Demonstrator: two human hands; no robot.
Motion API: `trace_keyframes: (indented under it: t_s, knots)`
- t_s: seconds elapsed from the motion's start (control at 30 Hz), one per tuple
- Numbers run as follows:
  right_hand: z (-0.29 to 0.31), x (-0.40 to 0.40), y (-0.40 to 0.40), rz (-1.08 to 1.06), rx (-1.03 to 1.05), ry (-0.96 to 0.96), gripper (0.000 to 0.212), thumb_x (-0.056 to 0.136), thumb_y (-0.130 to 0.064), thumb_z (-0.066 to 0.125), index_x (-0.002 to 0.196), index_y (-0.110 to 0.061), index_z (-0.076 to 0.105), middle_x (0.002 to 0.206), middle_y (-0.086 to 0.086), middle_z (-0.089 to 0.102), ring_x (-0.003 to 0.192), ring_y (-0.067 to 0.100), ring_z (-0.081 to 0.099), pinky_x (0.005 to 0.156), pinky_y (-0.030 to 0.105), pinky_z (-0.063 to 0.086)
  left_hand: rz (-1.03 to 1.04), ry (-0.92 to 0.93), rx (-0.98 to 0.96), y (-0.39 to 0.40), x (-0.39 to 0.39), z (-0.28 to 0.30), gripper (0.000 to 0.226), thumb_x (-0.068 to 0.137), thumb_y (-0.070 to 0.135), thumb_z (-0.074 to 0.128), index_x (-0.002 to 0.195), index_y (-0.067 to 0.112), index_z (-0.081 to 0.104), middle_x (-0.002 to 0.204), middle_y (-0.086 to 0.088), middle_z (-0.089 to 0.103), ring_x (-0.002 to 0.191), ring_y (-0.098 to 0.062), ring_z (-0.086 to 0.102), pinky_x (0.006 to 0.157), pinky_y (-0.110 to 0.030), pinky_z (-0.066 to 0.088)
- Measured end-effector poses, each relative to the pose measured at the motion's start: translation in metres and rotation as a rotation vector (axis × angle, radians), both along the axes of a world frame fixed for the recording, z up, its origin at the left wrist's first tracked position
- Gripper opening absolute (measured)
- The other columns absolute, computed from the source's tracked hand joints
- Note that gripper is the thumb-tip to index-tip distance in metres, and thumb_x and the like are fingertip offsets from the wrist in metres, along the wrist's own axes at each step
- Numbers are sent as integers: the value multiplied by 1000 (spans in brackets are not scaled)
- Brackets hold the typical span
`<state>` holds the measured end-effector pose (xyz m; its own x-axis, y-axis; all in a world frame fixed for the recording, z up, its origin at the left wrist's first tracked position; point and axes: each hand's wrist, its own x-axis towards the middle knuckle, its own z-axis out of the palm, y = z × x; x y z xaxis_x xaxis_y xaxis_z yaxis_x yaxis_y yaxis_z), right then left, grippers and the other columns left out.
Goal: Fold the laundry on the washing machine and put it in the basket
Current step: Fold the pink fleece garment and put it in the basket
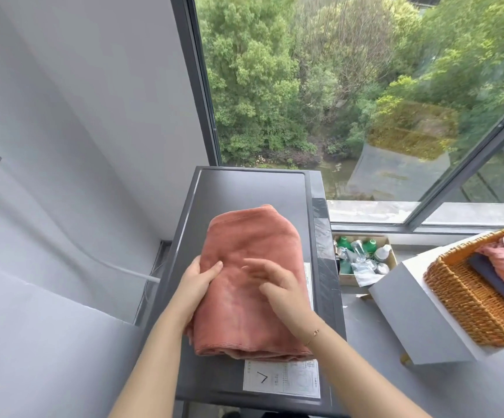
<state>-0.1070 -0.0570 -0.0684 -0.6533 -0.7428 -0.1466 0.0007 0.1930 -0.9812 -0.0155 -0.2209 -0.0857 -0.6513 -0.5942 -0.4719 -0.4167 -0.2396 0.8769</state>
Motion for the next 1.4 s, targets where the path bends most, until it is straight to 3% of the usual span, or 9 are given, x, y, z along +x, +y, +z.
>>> trace_keyframes:
  t_s: [0.13,0.23,0.37,0.53,0.63,0.77,0.83,0.9,1.4]
  knots:
    - [-11,-18,18,-323,8,519,37,85,-21,44,116,-22,64,123,-12,56,122,2,46,107,30,36,75,122,184,-4,-2,10,23,93,15,59,115,13,64,106,-9,72,97,-25,68,83,-37,52]
    - [-25,-19,16,-94,171,649,53,89,-51,42,139,-36,44,154,-10,28,144,8,18,118,31,13,114,118,172,-16,11,9,22,92,17,60,113,14,64,105,-8,72,97,-25,68,81,-37,51]
    - [-59,0,6,53,424,678,67,83,-68,30,146,-49,15,157,-19,-6,144,3,-16,119,41,-1,96,-104,-133,-27,13,-9,11,94,18,58,104,21,61,107,-3,69,105,-25,63,94,-42,48]
    - [-64,-1,-2,54,557,723,70,81,-69,22,147,-49,10,156,-19,-11,140,1,-22,118,41,-6,-2,-400,-429,-27,-8,-10,28,98,18,49,122,4,47,128,-21,54,118,-36,51,94,-41,39]
    - [-60,-1,-4,74,584,728,69,82,-67,16,148,-47,12,156,-18,-10,142,4,-19,118,42,-4,-67,-582,-907,-13,-15,14,58,92,7,49,146,9,28,147,-17,33,129,-38,39,100,-47,35]
    - [-44,-5,-11,-58,481,659,73,84,-60,4,141,-35,42,154,-6,27,144,14,13,117,44,15,-272,-327,-1379,15,-17,15,61,79,4,59,138,19,50,144,-10,46,131,-30,45,101,-48,40]
    - [-37,-10,-22,-187,395,688,67,89,-52,11,132,-22,54,143,2,43,137,19,28,113,45,23,-383,-431,-1306,18,-10,-5,47,92,33,45,137,27,51,148,-6,44,138,-26,38,108,-54,31]
    - [-43,-9,-32,-176,437,801,60,93,-45,18,139,-20,47,151,5,35,143,21,22,116,44,13,-418,-507,-1209,14,-2,-22,56,92,48,22,142,33,43,153,-1,36,143,-22,29,110,-59,24]
    - [-90,-9,-40,-168,554,921,59,90,-35,35,148,-24,32,158,1,20,148,20,8,115,52,10,-340,-397,-1241,8,-6,-51,52,93,44,31,143,38,39,155,3,32,145,-17,23,106,-61,28]
